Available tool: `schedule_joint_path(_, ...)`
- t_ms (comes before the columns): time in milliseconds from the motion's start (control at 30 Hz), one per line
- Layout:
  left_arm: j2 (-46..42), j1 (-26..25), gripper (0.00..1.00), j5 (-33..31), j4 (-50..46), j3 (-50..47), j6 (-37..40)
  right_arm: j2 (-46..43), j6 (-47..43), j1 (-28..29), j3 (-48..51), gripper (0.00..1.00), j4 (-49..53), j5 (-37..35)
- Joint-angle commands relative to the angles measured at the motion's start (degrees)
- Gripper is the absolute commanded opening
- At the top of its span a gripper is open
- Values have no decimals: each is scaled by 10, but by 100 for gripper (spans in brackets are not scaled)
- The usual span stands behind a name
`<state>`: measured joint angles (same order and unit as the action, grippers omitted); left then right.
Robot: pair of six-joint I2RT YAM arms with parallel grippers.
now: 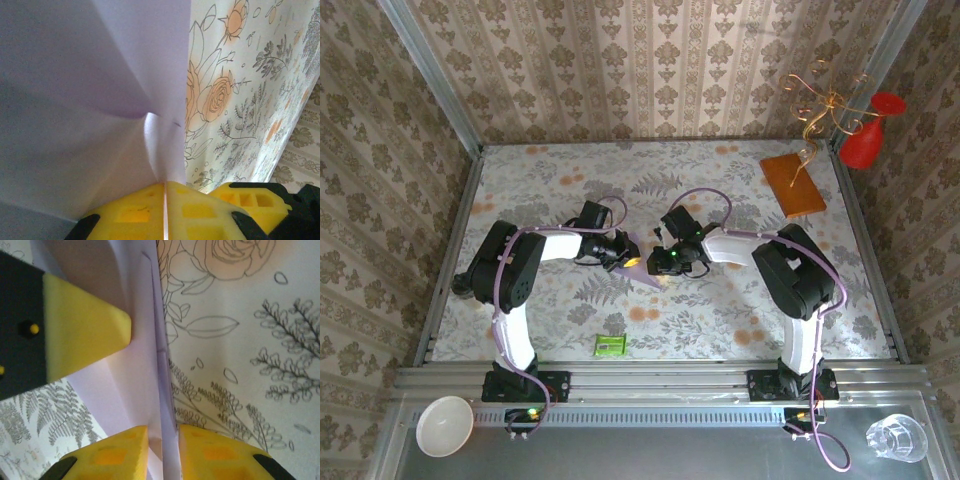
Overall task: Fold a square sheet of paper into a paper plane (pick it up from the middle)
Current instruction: Fourth fold the wing at the center of the table.
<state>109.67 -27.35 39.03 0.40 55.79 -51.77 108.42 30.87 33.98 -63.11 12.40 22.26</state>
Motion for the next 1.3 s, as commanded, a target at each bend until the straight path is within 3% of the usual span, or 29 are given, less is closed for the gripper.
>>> schedule_joint_path(0, 11, 1, 12, -18, -35, -18, 17, -49, 4, -8, 8, 27, -4, 22)
schedule_joint_path(400, 15, 1, 11, -18, -50, -13, 16, 17, -9, -3, -21, 11, -22, 138)
schedule_joint_path(833, 19, 1, 10, -47, -79, -8, 16, 75, -16, -10, -52, 9, 6, 108)
schedule_joint_path(1267, 28, 9, 9, -74, -122, -5, 10, 57, -33, -15, -16, 9, 64, 96)
